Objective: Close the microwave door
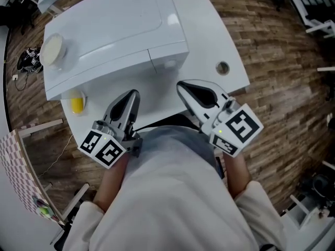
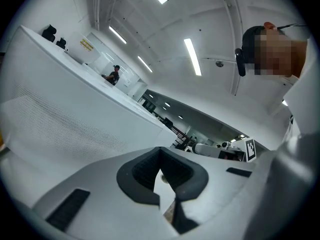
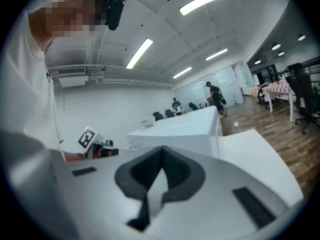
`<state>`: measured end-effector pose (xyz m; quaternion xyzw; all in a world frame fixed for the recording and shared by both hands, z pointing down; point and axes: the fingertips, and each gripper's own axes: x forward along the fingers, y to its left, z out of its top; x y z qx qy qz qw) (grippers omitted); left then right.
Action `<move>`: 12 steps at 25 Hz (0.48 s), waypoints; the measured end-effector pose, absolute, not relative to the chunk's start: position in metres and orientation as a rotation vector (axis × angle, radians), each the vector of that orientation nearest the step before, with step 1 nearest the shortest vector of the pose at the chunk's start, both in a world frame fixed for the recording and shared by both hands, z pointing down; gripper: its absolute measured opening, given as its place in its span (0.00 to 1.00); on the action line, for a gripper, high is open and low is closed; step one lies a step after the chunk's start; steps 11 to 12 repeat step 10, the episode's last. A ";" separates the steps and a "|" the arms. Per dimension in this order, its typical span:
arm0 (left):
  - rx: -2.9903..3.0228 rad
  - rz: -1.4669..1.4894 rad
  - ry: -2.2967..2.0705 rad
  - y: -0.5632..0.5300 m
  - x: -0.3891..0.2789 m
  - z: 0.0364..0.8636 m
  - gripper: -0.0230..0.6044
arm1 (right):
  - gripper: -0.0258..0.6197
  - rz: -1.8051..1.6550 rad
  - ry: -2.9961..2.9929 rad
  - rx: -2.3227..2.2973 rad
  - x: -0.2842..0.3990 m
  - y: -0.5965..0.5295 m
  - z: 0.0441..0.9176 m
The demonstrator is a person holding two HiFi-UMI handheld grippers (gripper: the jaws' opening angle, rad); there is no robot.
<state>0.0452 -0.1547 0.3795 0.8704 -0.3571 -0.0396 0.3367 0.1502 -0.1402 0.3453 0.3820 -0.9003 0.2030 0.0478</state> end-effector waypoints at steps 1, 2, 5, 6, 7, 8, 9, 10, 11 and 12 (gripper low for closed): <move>2.266 -0.103 -0.930 -0.154 0.045 0.380 0.06 | 0.08 0.624 -2.747 1.160 0.151 -0.139 0.346; 2.264 -0.101 -0.928 -0.154 0.046 0.381 0.06 | 0.08 0.627 -2.748 1.155 0.151 -0.139 0.346; 2.263 -0.094 -0.922 -0.152 0.047 0.382 0.06 | 0.08 0.650 -2.760 1.139 0.152 -0.136 0.345; 2.263 -0.092 -0.920 -0.152 0.047 0.382 0.06 | 0.08 0.657 -2.765 1.133 0.151 -0.135 0.345; 2.263 -0.091 -0.919 -0.151 0.047 0.383 0.06 | 0.08 0.662 -2.768 1.127 0.150 -0.134 0.345; 2.264 -0.090 -0.917 -0.151 0.048 0.383 0.06 | 0.08 0.665 -2.769 1.121 0.148 -0.134 0.345; 2.264 -0.090 -0.915 -0.150 0.048 0.383 0.06 | 0.07 0.667 -2.771 1.115 0.147 -0.133 0.345; 2.266 -0.090 -0.913 -0.150 0.049 0.383 0.06 | 0.07 0.669 -2.772 1.109 0.146 -0.132 0.345; 2.266 -0.090 -0.913 -0.150 0.049 0.383 0.06 | 0.07 0.669 -2.772 1.109 0.146 -0.132 0.345; 2.266 -0.090 -0.913 -0.150 0.049 0.383 0.06 | 0.07 0.669 -2.772 1.109 0.146 -0.132 0.345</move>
